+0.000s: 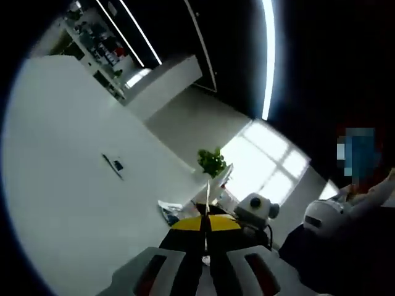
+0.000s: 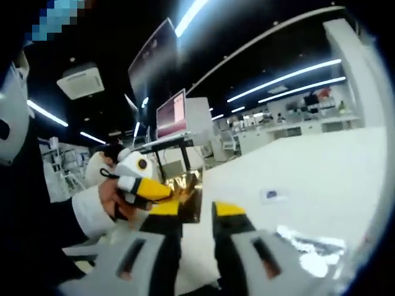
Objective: Arrange the skincare products in the storage area until every visible bottle or jar stands upright without overlapping.
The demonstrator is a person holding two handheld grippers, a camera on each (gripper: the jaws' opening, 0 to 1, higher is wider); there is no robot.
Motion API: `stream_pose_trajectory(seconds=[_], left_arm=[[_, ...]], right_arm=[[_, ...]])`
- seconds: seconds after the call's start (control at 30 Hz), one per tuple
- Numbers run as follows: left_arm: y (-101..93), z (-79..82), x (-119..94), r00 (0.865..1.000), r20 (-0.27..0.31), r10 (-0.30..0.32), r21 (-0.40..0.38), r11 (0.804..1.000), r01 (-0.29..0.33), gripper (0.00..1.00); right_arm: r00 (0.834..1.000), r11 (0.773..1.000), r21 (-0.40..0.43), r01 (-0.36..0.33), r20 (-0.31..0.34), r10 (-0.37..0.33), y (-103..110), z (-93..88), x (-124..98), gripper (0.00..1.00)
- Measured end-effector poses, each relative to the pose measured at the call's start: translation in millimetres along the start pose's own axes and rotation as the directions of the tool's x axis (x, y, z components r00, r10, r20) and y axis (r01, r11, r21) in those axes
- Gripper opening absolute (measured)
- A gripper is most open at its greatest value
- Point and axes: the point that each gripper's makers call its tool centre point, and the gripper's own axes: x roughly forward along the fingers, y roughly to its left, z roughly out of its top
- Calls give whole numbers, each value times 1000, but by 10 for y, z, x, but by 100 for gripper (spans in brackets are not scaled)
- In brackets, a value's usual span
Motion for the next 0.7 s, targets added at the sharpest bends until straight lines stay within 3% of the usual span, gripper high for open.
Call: stream_pose_trajectory(seconds=[0.07, 0.2, 0.33, 0.7], left_arm=[[15, -91, 3, 998, -55, 10, 24, 1000, -8, 0], [23, -106, -5, 998, -69, 5, 19, 1000, -4, 0], [115, -146, 12, 995, -85, 43, 35, 999, -40, 0], [291, -306, 41, 981, -148, 124, 72, 991, -114, 0]], right_arm=[[1000, 1000, -9, -10, -9, 10, 20, -27, -17, 10], [1000, 1000, -24, -17, -25, 16, 33, -82, -52, 8], [999, 1000, -29, -9, -37, 8, 19, -127, -104, 4], [989, 1000, -7, -6, -149, 5, 37, -406, -261, 0]])
